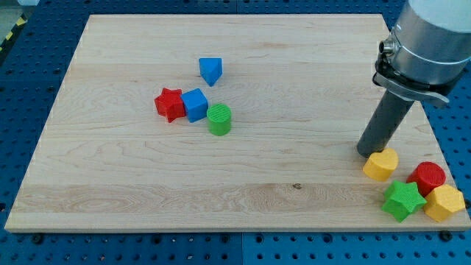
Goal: Place the yellow heart at the top left of the green star
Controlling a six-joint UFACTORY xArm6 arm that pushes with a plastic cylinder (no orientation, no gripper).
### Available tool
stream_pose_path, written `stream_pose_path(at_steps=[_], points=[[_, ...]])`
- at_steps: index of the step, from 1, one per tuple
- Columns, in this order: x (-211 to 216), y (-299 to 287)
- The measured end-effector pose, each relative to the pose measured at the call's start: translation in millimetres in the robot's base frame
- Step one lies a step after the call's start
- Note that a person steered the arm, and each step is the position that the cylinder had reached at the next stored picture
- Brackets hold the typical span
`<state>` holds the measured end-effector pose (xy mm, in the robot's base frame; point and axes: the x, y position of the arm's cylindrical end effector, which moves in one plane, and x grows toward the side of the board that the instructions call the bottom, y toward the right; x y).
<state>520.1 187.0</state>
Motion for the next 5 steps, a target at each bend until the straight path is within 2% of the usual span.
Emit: stream_pose_path(at_steps=[3,4,5], points=[[12.8,0.4],[14.0,-15.0],[14.0,-69.1]])
